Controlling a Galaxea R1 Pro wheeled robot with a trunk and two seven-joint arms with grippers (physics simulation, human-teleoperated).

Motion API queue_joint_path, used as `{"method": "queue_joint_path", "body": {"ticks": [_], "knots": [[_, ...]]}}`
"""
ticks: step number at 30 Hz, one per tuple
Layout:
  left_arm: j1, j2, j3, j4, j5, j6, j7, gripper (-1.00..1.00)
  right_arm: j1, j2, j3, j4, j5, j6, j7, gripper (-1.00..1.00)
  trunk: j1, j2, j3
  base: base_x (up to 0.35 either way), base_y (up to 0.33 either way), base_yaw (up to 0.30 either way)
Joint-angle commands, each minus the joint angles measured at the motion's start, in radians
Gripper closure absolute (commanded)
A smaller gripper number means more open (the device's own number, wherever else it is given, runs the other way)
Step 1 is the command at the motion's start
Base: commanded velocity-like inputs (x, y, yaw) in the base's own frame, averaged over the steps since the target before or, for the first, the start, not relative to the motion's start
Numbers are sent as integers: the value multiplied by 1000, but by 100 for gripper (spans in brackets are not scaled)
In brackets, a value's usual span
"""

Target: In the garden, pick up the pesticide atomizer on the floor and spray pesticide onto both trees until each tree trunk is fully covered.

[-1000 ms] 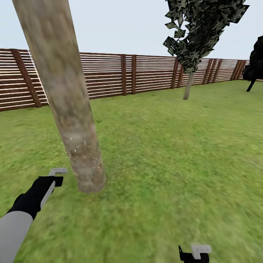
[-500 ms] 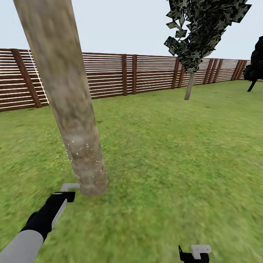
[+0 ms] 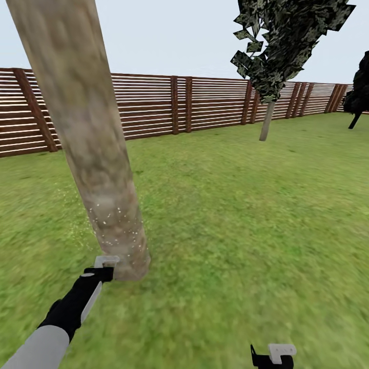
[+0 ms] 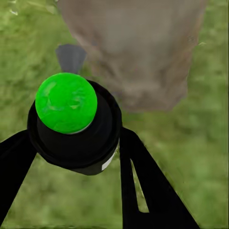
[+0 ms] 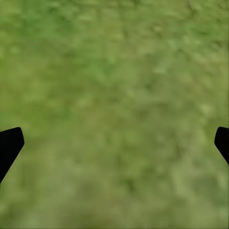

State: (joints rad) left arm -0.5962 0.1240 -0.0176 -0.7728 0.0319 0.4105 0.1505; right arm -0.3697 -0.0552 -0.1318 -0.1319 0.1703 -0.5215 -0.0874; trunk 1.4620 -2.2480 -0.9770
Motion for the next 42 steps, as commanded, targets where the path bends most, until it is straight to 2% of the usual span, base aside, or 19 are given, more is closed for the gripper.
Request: {"method": "queue_joint_path", "body": {"ticks": [1,3,6,7,9,10,12,13,16,17,18,19,22,24,26,29,35,40,42], "knots": [[18,22,-1,0,9,-2,2,100,0,0,0,0,0,0,0,-100,0,0,0,8,0,0],[33,11,-8,1,14,-5,3,100,0,0,0,0,0,0,0,-100,0,0,0,2,0,0],[36,-58,-11,0,4,-4,1,100,0,0,0,0,0,0,0,-100,0,0,0,0,0,0],[36,-58,-8,1,3,-4,0,100,0,0,0,0,0,0,0,-100,0,0,0,0,0,0],[36,0,-2,25,8,-5,1,100,0,0,0,0,0,0,0,-100,0,0,0,0,0,0],[36,20,-2,29,9,-5,1,100,0,0,0,0,0,0,0,-100,0,0,0,0,0,0],[36,51,-1,33,11,-6,2,100,0,0,0,0,0,0,0,-100,0,0,0,0,0,0],[36,56,-1,33,11,-7,3,100,0,0,0,0,0,0,0,-100,0,0,0,0,0,0],[36,36,-7,33,12,-10,3,100,0,0,0,0,0,0,0,-100,0,0,0,0,0,0],[36,-3,-9,32,6,-9,3,100,0,0,0,0,0,0,0,-100,0,0,0,0,0,0],[35,-28,-10,24,4,-9,5,100,0,0,0,0,0,0,0,-100,0,0,0,0,0,0],[35,-35,-10,19,5,-8,6,100,0,0,0,0,0,0,0,-100,0,0,0,0,0,0],[35,-38,2,14,11,-9,21,100,0,0,0,0,0,0,0,-100,0,0,0,-95,24,0],[35,-41,-3,12,16,-9,135,100,0,0,0,0,0,0,0,-100,0,0,0,-321,77,0],[34,-54,-6,12,16,-9,160,100,0,0,0,0,0,0,0,-100,0,0,0,-334,54,0],[32,-77,-7,-11,16,-7,167,100,0,0,0,0,0,0,0,-100,0,0,0,-248,-33,0],[32,-80,-9,-53,16,-2,164,100,0,0,0,0,0,0,0,-100,0,0,0,64,-246,0],[32,-80,-8,-161,16,17,162,100,0,0,0,0,0,0,0,-100,0,0,0,-6,-267,0],[32,-79,-5,-223,15,63,162,100,0,0,0,0,0,0,0,-100,0,0,0,-3,-256,0]]}}
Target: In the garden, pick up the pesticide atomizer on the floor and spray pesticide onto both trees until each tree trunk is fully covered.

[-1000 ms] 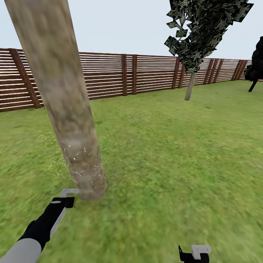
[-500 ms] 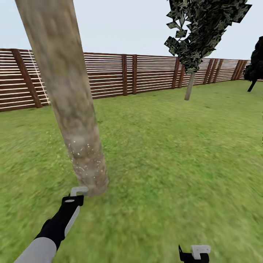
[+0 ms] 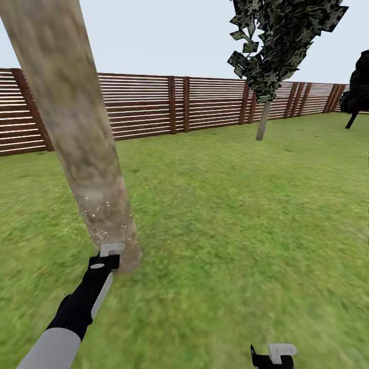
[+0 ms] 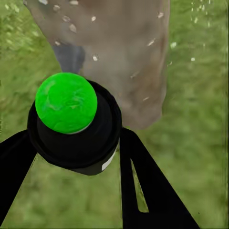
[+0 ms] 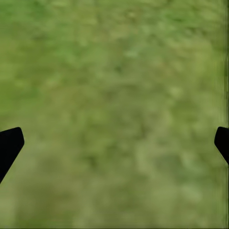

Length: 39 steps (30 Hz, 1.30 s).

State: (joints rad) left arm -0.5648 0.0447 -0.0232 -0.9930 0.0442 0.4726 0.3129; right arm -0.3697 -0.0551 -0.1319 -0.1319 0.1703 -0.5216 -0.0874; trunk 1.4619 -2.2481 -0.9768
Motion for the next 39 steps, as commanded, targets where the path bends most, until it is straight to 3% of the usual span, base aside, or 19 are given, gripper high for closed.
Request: {"method": "queue_joint_path", "body": {"ticks": [1,4,6,13,15,17,19,22,23,24,26,28,29,31,34,35,36,38,39], "knots": [[0,0,1,-58,2,46,0,100,0,0,0,0,0,0,0,-100,0,0,0,0,-231,0],[-1,2,8,-121,1,92,0,100,0,0,0,0,0,0,0,-100,0,0,0,0,-201,0],[-1,2,56,-136,2,97,0,100,0,0,0,0,0,0,0,-100,0,0,0,0,-78,0],[17,2,63,-121,4,91,0,100,0,0,0,0,0,0,0,-100,0,0,0,-134,-6,0],[43,3,63,-74,5,80,-8,100,0,0,0,0,0,0,0,-100,0,0,0,-329,0,0],[47,4,54,108,2,-40,-19,100,0,0,0,0,0,0,0,-100,0,0,0,-336,0,0],[49,17,14,175,-7,-107,-158,100,0,0,0,0,0,0,0,-100,0,0,0,-337,0,0],[56,117,-12,186,-104,-168,-517,100,0,0,0,0,0,0,0,-100,0,0,0,-332,0,0],[57,135,-13,186,-120,-190,-573,100,0,0,0,0,0,0,0,-100,0,0,0,-291,0,0],[57,177,-13,192,-163,-241,-754,100,0,0,0,-1,0,0,1,-100,0,0,0,-125,0,0],[56,200,-13,195,-253,-267,-957,100,0,0,0,-3,-1,0,1,-100,0,0,0,-39,0,0],[56,200,-17,196,-424,-317,-1126,100,0,0,0,-5,-1,0,1,-100,0,0,0,-7,0,0],[56,197,-17,197,-472,-341,-1165,100,0,0,-1,-6,-1,0,1,-100,0,0,0,-2,0,0],[56,193,-12,201,-518,-377,-1218,100,0,0,-1,-8,-2,0,2,-100,0,0,0,0,0,0],[55,185,-8,203,-529,-411,-1234,100,-1,-11,-3,-27,-2,0,2,-100,0,0,0,0,0,0],[56,182,-8,204,-531,-416,-1237,100,-1,-20,11,-93,7,2,4,-100,0,0,0,0,0,0],[57,179,-17,205,-533,-417,-1239,100,-1,-22,44,-150,35,5,4,-100,0,0,0,0,0,0],[57,176,-101,206,-535,-419,-1240,100,-1,-20,144,-230,159,17,21,-100,0,0,0,0,0,0],[57,175,-130,205,-536,-419,-1240,100,-1,-15,172,-242,208,19,60,-100,0,0,0,0,0,0]]}}
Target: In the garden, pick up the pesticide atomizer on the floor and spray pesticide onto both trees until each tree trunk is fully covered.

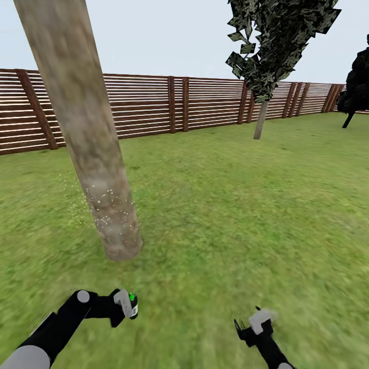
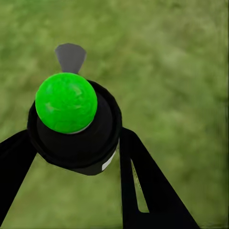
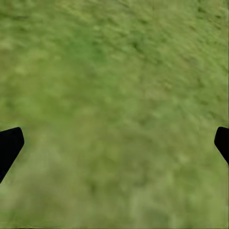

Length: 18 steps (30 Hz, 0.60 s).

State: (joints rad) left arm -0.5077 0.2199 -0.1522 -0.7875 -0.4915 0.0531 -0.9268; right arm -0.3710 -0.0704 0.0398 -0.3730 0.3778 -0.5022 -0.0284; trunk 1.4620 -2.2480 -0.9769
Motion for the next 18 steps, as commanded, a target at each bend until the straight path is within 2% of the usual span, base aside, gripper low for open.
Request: {"method": "queue_joint_path", "body": {"ticks": [1,3,4,5,8,11,12,13,14,16,18], "knots": [[0,-1,-19,-1,0,-4,2,100,-1,17,18,-8,52,6,96,-100,0,0,0,0,0,0],[0,-5,-27,-1,4,-45,13,100,-5,34,28,-20,104,35,237,-100,0,0,0,0,0,0],[0,-9,-28,0,5,-51,15,100,-7,36,29,-24,116,42,272,-100,0,0,0,0,0,0],[0,-11,-29,0,5,-55,15,100,-17,37,30,-27,127,47,330,100,0,0,0,0,0,0],[0,-11,-31,1,3,-56,10,100,-46,39,31,-30,135,48,452,100,0,0,0,0,0,0],[0,-12,-48,10,-9,-56,-30,100,-52,46,31,-69,153,48,514,100,0,0,0,0,0,0],[-2,-15,-72,27,-19,-49,-43,100,-53,54,32,-73,156,48,518,100,0,0,0,0,0,0],[-2,-26,-98,39,-27,-33,-51,100,-53,77,36,-76,173,48,524,100,0,0,0,0,0,0],[-2,-36,-110,45,-30,-23,-55,100,-54,94,52,-87,202,48,537,100,0,0,0,0,0,0],[-5,-49,-136,49,-32,-18,-57,100,-54,108,66,-124,229,48,563,100,0,0,0,0,0,0],[-9,-55,-192,51,-33,11,-58,100,-54,121,71,-145,237,48,635,100,0,0,0,0,0,0]]}}
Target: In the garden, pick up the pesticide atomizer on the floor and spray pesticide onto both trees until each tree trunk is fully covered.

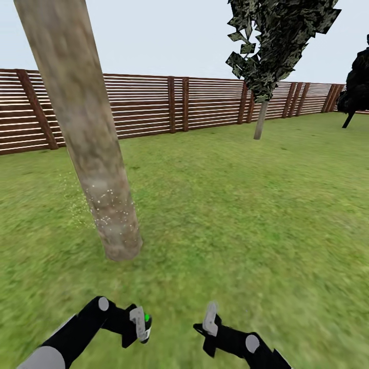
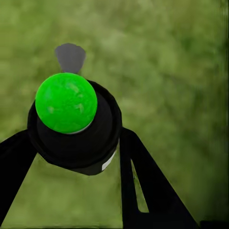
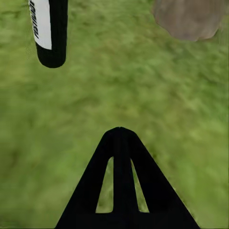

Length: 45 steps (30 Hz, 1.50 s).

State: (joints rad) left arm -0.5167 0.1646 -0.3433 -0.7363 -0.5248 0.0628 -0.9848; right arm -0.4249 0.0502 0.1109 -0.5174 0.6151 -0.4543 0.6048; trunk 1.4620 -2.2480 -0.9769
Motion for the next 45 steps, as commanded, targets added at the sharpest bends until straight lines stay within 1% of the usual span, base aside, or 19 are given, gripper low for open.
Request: {"method": "queue_joint_path", "body": {"ticks": [1,2,4,5,6,8,9,12,13,15,16,18,23,26,28,30,33,38,45], "knots": [[-2,-2,-16,0,0,19,0,100,0,3,0,-3,1,0,18,100,0,0,0,0,0,0],[-3,-9,-28,0,-1,33,0,100,0,6,1,-6,1,0,31,100,0,0,0,0,0,0],[-3,-13,-33,0,-2,38,0,100,0,17,1,-7,1,0,36,100,0,0,0,0,0,0],[-2,-15,-38,0,-10,39,-1,100,0,24,2,-6,2,0,37,100,0,0,0,0,0,0],[-1,-21,-45,0,-42,42,-1,100,0,39,2,-7,2,0,57,100,0,0,0,0,0,0],[1,-34,-47,1,-88,48,-2,100,0,52,3,-7,3,0,89,100,0,0,0,0,0,0],[0,-40,-48,0,-110,73,0,100,0,55,3,-36,2,0,100,100,0,0,0,0,0,0],[-4,-47,-51,0,-117,82,5,100,0,57,3,-61,2,2,102,100,0,0,0,0,0,0],[-7,-58,-53,0,-120,84,8,100,0,63,4,-62,2,1,102,100,0,0,0,0,0,0],[-9,-75,-52,0,-161,95,13,100,0,68,4,-73,2,2,102,100,0,0,0,0,0,0],[-9,-87,-50,-1,-192,107,14,100,0,69,3,-85,1,2,102,100,0,0,0,0,0,0],[-9,-103,-46,-1,-220,119,15,100,0,71,3,-94,0,2,102,100,0,0,0,0,0,0],[-9,-118,-42,-7,-225,120,15,100,0,70,3,-96,0,2,102,100,0,0,0,0,0,0],[-9,-126,-41,-8,-220,120,18,100,0,70,3,-96,0,2,102,100,0,0,0,0,0,0],[-9,-134,-40,-9,-216,119,49,100,0,70,3,-95,0,2,102,100,0,0,0,0,0,0],[-9,-142,-40,-7,-214,118,55,100,0,70,3,-95,0,2,102,100,0,0,0,0,0,0],[-9,-150,-40,-4,-212,117,57,100,0,70,3,-95,0,2,102,100,0,0,0,0,0,0],[-9,-177,-40,-2,-213,116,58,100,0,70,4,-95,0,2,102,100,0,0,0,0,0,0],[-9,-196,-40,-7,-212,114,58,100,0,70,4,-95,0,2,102,100,0,0,0,0,0,0]]}}
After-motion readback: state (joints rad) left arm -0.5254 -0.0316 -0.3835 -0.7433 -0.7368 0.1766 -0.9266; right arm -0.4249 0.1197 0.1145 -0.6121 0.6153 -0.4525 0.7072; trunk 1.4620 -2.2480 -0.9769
